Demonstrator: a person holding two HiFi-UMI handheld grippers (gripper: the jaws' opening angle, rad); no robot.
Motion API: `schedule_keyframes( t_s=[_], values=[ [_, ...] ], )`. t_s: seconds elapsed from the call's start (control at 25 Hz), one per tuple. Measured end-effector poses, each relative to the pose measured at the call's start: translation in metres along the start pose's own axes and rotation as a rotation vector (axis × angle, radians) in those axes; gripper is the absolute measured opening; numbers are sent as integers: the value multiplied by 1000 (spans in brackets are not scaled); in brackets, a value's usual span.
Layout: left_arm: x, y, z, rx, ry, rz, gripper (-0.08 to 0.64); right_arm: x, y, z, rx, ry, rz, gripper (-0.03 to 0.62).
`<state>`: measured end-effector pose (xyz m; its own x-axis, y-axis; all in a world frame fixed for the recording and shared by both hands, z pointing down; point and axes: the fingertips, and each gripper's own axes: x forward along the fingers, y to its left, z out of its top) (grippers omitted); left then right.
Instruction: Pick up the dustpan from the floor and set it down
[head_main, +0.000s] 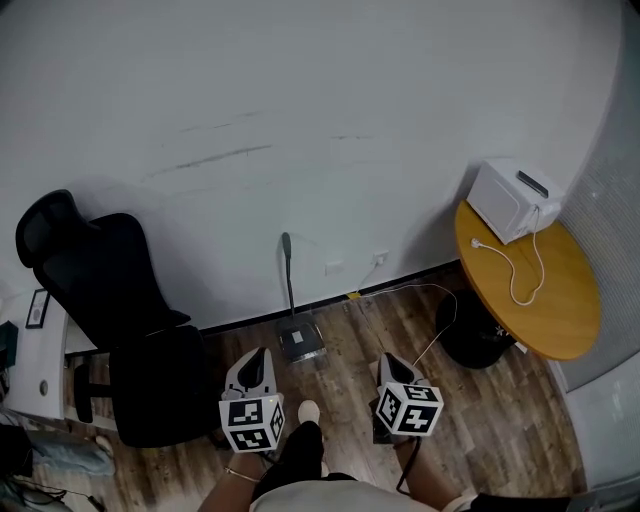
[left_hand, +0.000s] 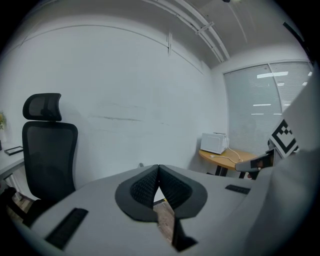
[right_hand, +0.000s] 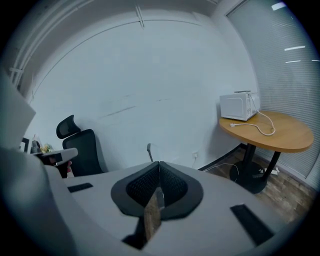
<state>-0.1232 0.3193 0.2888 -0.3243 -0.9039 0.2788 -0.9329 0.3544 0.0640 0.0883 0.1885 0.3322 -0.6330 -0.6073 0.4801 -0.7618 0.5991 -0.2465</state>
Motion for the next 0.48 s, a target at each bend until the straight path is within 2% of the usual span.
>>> schedule_keyframes(
  t_s=[0.32,0.48],
  values=[
    [56,4,-3,-17,2,-8,17,44,-13,24,-19,-6,-3,32],
    [98,10,11,-37,-15,-8,17,76,-21,57,-36,-24,-10,32]
  ],
)
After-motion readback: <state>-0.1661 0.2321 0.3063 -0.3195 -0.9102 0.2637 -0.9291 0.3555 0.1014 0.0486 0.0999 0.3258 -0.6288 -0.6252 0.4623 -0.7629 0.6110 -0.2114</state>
